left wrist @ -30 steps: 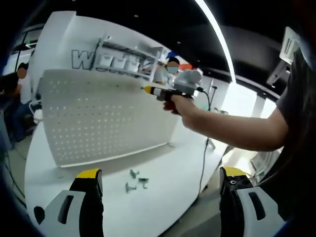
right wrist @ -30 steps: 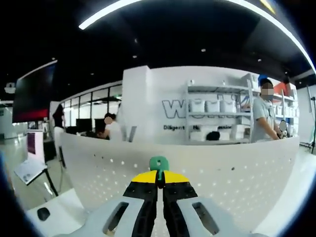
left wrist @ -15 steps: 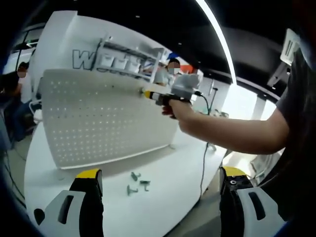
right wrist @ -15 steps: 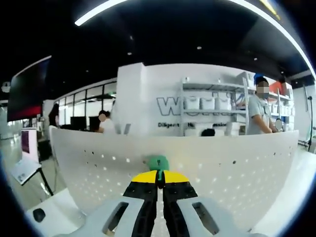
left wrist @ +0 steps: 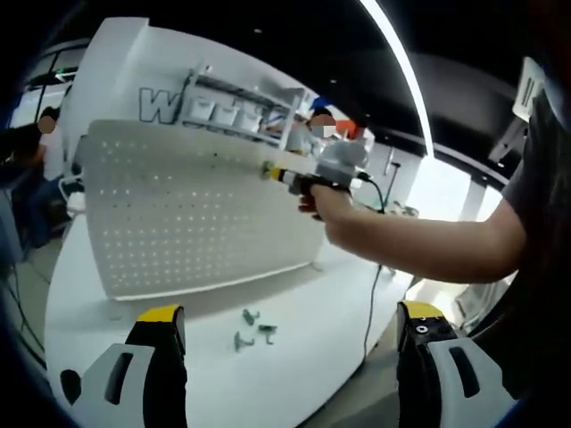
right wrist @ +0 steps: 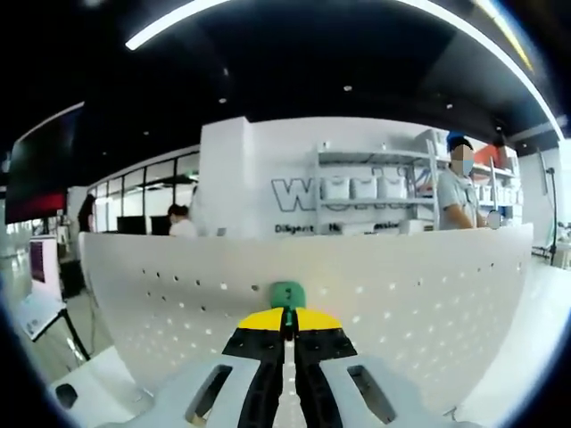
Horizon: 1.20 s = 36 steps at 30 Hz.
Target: Insert the hook assembly into the mounting plate slot until the hook locks in place.
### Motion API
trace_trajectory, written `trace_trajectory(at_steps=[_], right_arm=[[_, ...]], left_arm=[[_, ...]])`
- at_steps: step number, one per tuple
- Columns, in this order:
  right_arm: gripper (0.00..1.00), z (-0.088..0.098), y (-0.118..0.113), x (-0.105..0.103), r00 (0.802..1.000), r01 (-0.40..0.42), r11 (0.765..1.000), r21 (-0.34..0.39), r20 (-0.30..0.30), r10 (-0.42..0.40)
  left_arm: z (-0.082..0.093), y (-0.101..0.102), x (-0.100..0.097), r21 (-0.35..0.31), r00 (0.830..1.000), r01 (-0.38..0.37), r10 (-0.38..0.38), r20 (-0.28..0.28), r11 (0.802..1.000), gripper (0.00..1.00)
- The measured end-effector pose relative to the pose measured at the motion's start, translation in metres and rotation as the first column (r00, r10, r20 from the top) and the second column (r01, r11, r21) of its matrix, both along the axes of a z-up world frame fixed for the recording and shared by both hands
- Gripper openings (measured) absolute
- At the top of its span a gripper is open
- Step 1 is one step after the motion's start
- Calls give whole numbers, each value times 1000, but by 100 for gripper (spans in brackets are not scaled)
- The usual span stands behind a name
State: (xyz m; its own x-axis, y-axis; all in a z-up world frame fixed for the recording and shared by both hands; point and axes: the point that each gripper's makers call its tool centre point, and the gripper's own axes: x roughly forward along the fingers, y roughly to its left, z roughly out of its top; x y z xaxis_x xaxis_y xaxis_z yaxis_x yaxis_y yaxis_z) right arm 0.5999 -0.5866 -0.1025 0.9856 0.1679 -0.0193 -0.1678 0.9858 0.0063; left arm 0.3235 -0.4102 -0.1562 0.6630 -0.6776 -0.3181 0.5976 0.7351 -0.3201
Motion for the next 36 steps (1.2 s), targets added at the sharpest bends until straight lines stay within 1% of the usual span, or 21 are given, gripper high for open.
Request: trace_trajectory(at_steps=[1,5,9,12,14,16,18,21,26,28,30,36], right_arm=[[0,0,0,0,1000,1,1000,-6,1,-1],[1,0,1,0,1000,2,1000,12,4,-2],[1,-1,3,1,1000,-1,1000,-8,4,1],[1,-3,3,1,1000,-9,1000,13,-14,9],[1,-4,4,1,1000,-10,1000,2,-25,10],[5,-4,3,0,1000,0,1000,-15,-26,-1],[10,-5,2,0,999,7,1000,-9,-33,-7],[12,-3,3,0,999,7,1000,1,-33,-7],[15,6,7,-1,1000,-9,1000,-5,-22,9],[15,10,7,-3,1000,-12,1000,7,-17,13],[15,14,8,-3,1000,-27,999,37,-16,27],[16,29,5,-9,999,-36,998,51,11,35]], left_arm=[[0,0,0,0,1000,-1,1,0,1000,100],[-1,2,-1,-5,1000,-9,9,-4,1000,100],[-3,3,-1,-5,1000,-12,12,-7,1000,100],[-2,3,-1,-10,1000,-16,16,-6,1000,100],[-1,3,-1,-12,1000,-17,16,-6,1000,100],[-1,4,-1,-10,1000,-16,16,-6,1000,100],[-1,4,-1,-9,1000,-17,17,-4,1000,100],[-1,4,-1,-10,1000,-17,17,-2,1000,100],[0,3,-2,-6,1000,-13,13,0,1000,100],[1,2,-3,-7,1000,-13,13,1,1000,100],[1,2,-4,-6,1000,-12,12,3,1000,100],[1,-3,-8,1,1000,1,-1,7,1000,100]])
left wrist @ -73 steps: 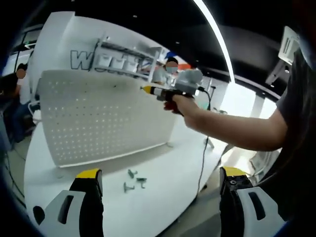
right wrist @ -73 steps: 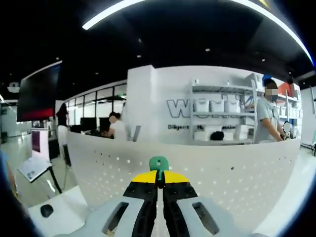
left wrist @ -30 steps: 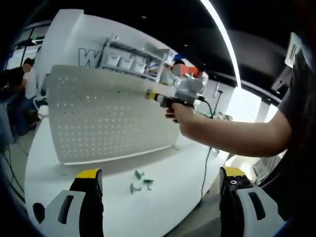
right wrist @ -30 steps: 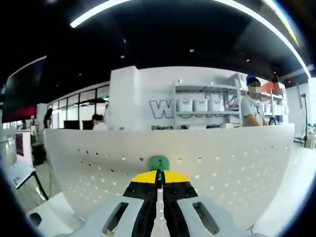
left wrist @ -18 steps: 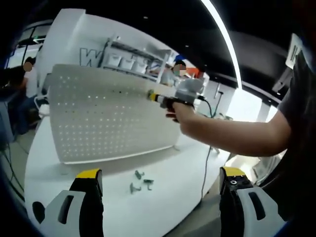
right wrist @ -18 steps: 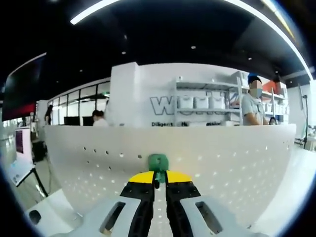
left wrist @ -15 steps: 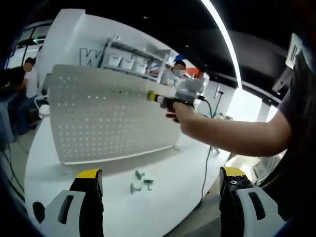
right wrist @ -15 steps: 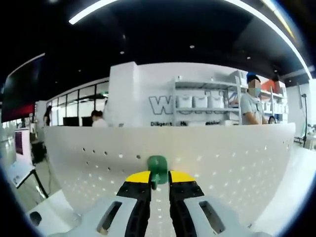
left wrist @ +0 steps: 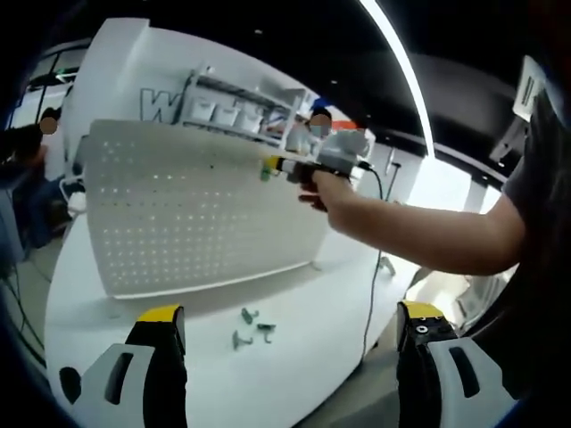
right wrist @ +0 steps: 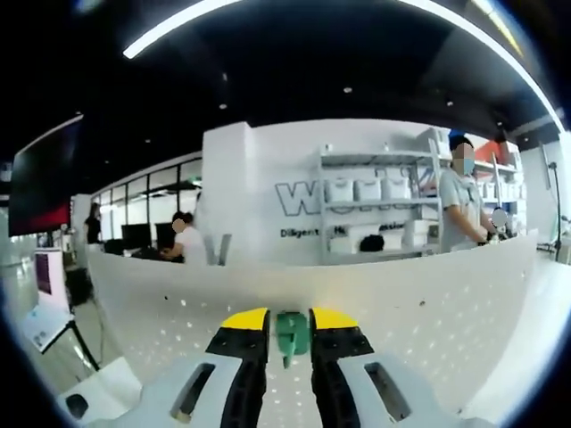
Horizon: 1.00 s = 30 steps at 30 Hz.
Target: Insert the hook assembly into the mounting plate slot until the hook locks in place.
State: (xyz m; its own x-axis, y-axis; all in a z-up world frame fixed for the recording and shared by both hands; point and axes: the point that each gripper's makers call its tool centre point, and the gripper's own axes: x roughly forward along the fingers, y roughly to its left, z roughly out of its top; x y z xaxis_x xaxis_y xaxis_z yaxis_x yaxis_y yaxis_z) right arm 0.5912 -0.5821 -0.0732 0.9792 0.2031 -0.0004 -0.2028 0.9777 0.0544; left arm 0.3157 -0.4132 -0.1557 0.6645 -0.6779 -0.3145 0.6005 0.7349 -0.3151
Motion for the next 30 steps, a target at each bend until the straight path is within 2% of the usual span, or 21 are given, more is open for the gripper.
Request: trace_trajectory(at_steps=[7,17,20,28,30], right_arm=[[18,12,-1,-17,999,-43,999,11,15,43],[19,16,5,-52,990,-144,989,-43,1,144],[19,16,4,-65,987,-160,983,-87,2,160],[19,-2,1,-101,978,-205,974,-96,-43,202],[19,-8,2,-114,974,-228,971,-67,-24,227]], left_arm=[[-3,-6,-6,6,1000,12,-12,-7,1000,100],[-3,-15,-12,19,1000,25,-25,-9,1000,100],[-4,-15,-15,20,1000,24,-24,-9,1000,100],[-9,-20,-25,27,1000,24,-23,-17,999,100],[-10,-22,-28,29,1000,24,-24,-19,999,100]])
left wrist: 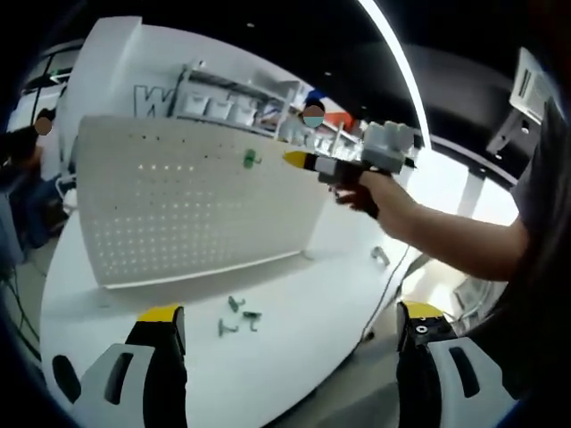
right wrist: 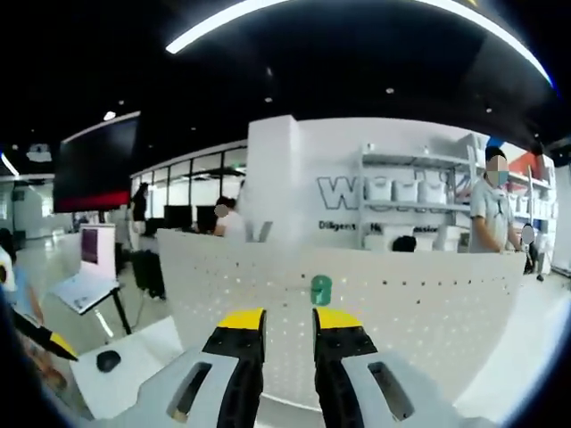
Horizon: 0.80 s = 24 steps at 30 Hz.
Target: Insert the hook assembly into the mounting plate slot until the hook locks in place.
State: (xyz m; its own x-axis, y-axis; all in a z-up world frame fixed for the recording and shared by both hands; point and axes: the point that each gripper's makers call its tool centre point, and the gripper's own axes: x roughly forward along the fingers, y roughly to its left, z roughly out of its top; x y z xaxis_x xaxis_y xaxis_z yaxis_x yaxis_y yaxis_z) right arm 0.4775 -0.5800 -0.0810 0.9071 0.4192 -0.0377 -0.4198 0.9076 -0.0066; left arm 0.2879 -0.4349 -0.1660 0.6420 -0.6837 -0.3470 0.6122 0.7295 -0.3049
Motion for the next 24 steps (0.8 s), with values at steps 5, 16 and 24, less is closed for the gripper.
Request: trace_trajectory(at_steps=[5,16,24], right_arm=[[19,-32,1,-33,998,-48,998,-51,-49,45],[20,-82,0,-92,981,-121,989,-88,-163,105],[21,-123,-11,-137,957,-166,978,-124,-258,130]], left_arm=[[-6,-7,-6,7,1000,7,-7,-9,1000,100],[-12,-13,-10,0,1000,2,-2,-22,1000,100],[-17,-21,-10,12,1000,7,-6,-30,1000,100]])
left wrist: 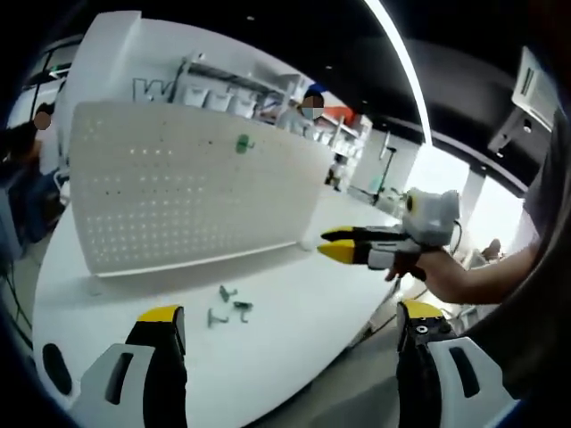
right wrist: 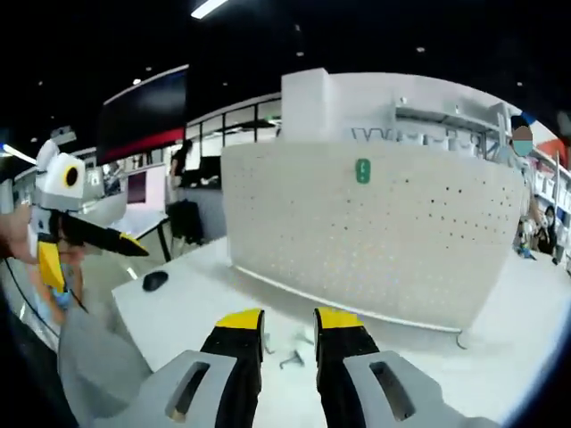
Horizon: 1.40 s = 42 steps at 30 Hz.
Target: Insert the hook assembly into the mounting plate slot until the hook locks in place.
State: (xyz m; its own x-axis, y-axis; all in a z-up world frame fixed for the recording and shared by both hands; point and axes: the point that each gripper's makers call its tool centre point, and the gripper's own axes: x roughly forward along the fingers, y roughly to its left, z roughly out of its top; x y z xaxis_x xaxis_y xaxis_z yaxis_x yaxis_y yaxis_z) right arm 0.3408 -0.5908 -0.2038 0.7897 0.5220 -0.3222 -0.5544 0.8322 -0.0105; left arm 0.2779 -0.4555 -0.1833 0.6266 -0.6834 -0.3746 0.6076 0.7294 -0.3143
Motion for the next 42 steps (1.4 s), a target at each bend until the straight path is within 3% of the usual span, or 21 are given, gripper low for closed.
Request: trace_trajectory(at_steps=[20,37,42], right_arm=[[21,-55,-35,-54,993,-15,998,-62,-117,8],[21,-78,-25,-72,975,-90,995,-42,-206,79],[20,-81,-25,-71,969,-34,999,24,-245,38]], left_arm=[[-42,-20,-10,51,996,64,-60,-74,997,100],[-81,-26,26,159,986,148,-133,-102,976,98],[-92,-33,40,192,979,188,-167,-120,963,99]])
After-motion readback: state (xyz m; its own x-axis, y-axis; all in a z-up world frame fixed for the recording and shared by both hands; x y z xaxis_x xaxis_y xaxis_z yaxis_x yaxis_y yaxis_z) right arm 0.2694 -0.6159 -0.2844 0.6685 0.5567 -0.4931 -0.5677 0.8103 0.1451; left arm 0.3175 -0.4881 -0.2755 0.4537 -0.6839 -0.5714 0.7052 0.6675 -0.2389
